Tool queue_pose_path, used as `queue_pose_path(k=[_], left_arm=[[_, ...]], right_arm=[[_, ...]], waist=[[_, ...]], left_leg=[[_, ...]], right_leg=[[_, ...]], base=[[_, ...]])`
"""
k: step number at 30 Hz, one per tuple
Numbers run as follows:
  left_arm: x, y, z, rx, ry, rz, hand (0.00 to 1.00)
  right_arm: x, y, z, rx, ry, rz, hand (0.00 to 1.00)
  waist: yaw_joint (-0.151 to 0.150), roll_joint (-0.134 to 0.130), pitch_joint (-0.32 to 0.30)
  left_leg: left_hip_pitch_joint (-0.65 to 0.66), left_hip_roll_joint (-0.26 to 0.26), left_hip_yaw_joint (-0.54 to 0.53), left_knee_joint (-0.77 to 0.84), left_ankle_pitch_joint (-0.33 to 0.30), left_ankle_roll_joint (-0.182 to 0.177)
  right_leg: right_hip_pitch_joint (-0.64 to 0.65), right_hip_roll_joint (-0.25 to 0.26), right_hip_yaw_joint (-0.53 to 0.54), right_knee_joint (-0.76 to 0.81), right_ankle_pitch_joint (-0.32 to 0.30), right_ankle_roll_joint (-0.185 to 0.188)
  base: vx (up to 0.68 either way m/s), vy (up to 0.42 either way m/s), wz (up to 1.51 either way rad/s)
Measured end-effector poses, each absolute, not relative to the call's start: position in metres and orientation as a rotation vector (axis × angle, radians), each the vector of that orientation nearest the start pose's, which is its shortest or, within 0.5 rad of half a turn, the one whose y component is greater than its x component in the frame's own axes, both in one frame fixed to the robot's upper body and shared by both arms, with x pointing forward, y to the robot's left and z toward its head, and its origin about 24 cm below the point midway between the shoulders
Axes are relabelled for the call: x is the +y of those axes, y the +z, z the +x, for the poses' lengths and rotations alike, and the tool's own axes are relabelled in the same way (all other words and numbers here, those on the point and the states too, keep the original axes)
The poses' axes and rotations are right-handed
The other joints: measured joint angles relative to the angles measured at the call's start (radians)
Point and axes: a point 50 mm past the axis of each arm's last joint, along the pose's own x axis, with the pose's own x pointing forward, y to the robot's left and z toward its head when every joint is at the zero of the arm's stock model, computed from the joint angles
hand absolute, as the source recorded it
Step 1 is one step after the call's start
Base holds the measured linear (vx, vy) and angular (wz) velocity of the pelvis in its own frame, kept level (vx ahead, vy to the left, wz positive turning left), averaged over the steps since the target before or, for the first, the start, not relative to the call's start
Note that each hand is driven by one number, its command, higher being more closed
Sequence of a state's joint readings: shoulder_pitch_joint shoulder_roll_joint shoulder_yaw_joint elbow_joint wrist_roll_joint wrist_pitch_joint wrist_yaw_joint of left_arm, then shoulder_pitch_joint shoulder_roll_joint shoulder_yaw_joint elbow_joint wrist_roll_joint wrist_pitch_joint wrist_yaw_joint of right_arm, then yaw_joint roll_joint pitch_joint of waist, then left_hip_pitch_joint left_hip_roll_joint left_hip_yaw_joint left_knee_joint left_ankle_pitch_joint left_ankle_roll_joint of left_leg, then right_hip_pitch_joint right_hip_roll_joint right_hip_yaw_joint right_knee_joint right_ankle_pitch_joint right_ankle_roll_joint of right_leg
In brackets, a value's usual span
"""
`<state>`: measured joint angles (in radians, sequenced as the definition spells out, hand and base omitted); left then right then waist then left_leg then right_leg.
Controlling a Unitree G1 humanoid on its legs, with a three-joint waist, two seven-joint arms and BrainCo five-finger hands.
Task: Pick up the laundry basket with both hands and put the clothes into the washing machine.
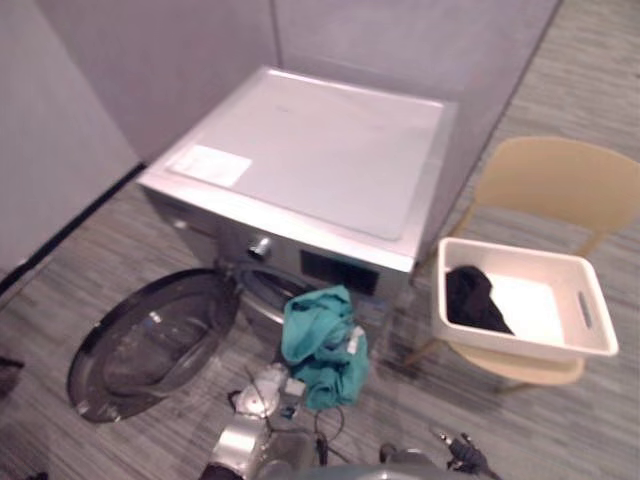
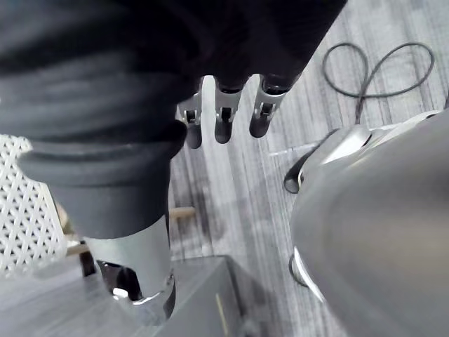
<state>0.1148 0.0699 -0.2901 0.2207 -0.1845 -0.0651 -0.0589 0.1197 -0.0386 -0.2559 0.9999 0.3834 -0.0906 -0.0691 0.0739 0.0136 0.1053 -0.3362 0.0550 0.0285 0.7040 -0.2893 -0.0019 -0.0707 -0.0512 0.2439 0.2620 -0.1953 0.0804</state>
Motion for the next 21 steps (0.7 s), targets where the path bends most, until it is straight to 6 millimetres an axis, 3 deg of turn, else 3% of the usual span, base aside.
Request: queue_pose_path(k=[2, 4, 5, 6, 7, 8, 9, 10, 11, 12, 14, 15, 18, 21], left_arm=[[0.094, -0.029, 0.209, 0.286, -0.293, -0.131, 1.00], [0.089, -0.028, 0.209, 0.285, -0.303, -0.137, 1.00], [0.089, -0.028, 0.209, 0.285, -0.300, -0.136, 1.00], [0.089, -0.029, 0.209, 0.288, -0.288, -0.134, 1.00], [0.094, -0.034, 0.208, 0.311, -0.272, -0.112, 1.00], [0.099, -0.039, 0.207, 0.333, -0.257, -0.094, 1.00], [0.107, -0.045, 0.205, 0.361, -0.243, -0.067, 1.00], [0.110, -0.047, 0.203, 0.375, -0.255, -0.041, 1.00], [0.109, -0.047, 0.203, 0.373, -0.273, -0.025, 1.00], [0.105, -0.044, 0.207, 0.359, -0.312, -0.005, 1.00], [0.101, -0.039, 0.213, 0.334, -0.349, 0.015, 1.00], [0.100, -0.035, 0.217, 0.318, -0.355, 0.020, 1.00], [0.105, -0.035, 0.220, 0.312, -0.343, 0.037, 1.00], [0.112, -0.044, 0.217, 0.356, -0.310, 0.046, 1.00]], right_arm=[[-0.209, -0.153, 0.100, 0.927, -0.566, 0.373, 0.00], [-0.212, -0.150, 0.110, 0.905, -0.562, 0.347, 0.00], [-0.212, -0.151, 0.110, 0.906, -0.563, 0.346, 0.00], [-0.214, -0.151, 0.109, 0.912, -0.565, 0.338, 0.00], [-0.208, -0.154, 0.104, 0.945, -0.561, 0.346, 0.00], [-0.202, -0.156, 0.102, 0.959, -0.551, 0.361, 0.00], [-0.197, -0.158, 0.100, 0.972, -0.547, 0.374, 0.00], [-0.198, -0.157, 0.101, 0.963, -0.553, 0.374, 0.00], [-0.199, -0.157, 0.101, 0.961, -0.561, 0.379, 0.00], [-0.200, -0.158, 0.098, 0.964, -0.576, 0.386, 0.00], [-0.200, -0.159, 0.093, 0.974, -0.592, 0.389, 0.00], [-0.200, -0.159, 0.092, 0.979, -0.600, 0.395, 0.00], [-0.200, -0.158, 0.095, 0.971, -0.602, 0.398, 0.00], [-0.201, -0.155, 0.104, 0.941, -0.591, 0.395, 0.00]], waist=[[-0.007, -0.012, -0.002], [-0.029, -0.034, 0.002], [-0.033, -0.035, 0.002], [-0.035, -0.035, -0.001], [-0.035, -0.078, -0.008], [-0.039, -0.077, -0.011], [-0.048, -0.093, -0.023], [-0.055, -0.082, -0.035], [-0.060, -0.078, -0.042], [-0.061, -0.073, -0.054], [-0.062, -0.063, -0.068], [-0.061, -0.052, -0.066], [-0.052, -0.043, -0.066], [-0.032, -0.025, -0.065]], left_leg=[[-0.038, 0.053, -0.035, 0.023, -0.001, 0.001], [-0.046, 0.101, -0.139, -0.068, 0.004, -0.011], [-0.044, 0.107, -0.151, -0.082, 0.006, -0.013], [-0.008, 0.124, -0.191, -0.160, -0.010, -0.104], [0.004, 0.094, -0.097, -0.153, -0.017, -0.140], [0.002, 0.090, -0.074, -0.147, -0.019, -0.136], [0.010, 0.082, -0.043, -0.131, -0.012, -0.123], [0.016, 0.080, -0.010, -0.134, -0.017, -0.113], [0.016, 0.076, 0.002, -0.145, -0.013, -0.105], [0.019, 0.064, 0.028, -0.180, 0.002, -0.081], [0.021, 0.045, 0.062, -0.235, 0.029, -0.037], [0.020, 0.035, 0.088, -0.258, 0.043, -0.017], [0.029, 0.026, 0.139, -0.292, 0.058, 0.007], [0.061, 0.026, 0.198, -0.342, 0.073, 0.029]], right_leg=[[-0.029, -0.042, -0.001, 0.002, -0.019, 0.018], [-0.078, -0.131, 0.040, 0.024, -0.069, 0.089], [-0.080, -0.138, 0.048, 0.022, -0.072, 0.094], [-0.086, -0.164, 0.102, 0.003, -0.091, 0.125], [-0.069, -0.207, 0.199, -0.044, -0.103, 0.124], [-0.062, -0.194, 0.232, -0.045, -0.092, 0.150], [-0.053, -0.168, 0.212, -0.048, -0.018, 0.151], [-0.056, -0.182, 0.207, -0.093, 0.100, 0.161], [-0.058, -0.190, 0.201, -0.121, 0.161, 0.161], [-0.071, -0.205, 0.193, -0.170, 0.278, 0.158], [-0.105, -0.220, 0.166, -0.211, 0.427, 0.162], [-0.130, -0.219, 0.171, -0.197, 0.441, 0.181], [-0.169, -0.189, 0.140, -0.180, 0.438, 0.174], [-0.183, -0.151, 0.019, -0.179, 0.406, 0.119]], base=[[-0.11, 0.223, 0.13], [-0.09, 0.458, 0.14], [-0.01, 0.509, 0.00], [0.05, 0.434, -0.37], [0.09, 0.515, -0.49], [0.14, 0.427, -0.58], [0.16, 0.360, -0.68], [0.15, 0.363, -0.64], [0.11, 0.486, -0.62], [0.06, 0.409, -0.36], [0.03, 0.378, -0.39], [0.00, 0.283, -0.31], [-0.02, 0.197, -0.45], [-0.02, 0.041, -0.65]])
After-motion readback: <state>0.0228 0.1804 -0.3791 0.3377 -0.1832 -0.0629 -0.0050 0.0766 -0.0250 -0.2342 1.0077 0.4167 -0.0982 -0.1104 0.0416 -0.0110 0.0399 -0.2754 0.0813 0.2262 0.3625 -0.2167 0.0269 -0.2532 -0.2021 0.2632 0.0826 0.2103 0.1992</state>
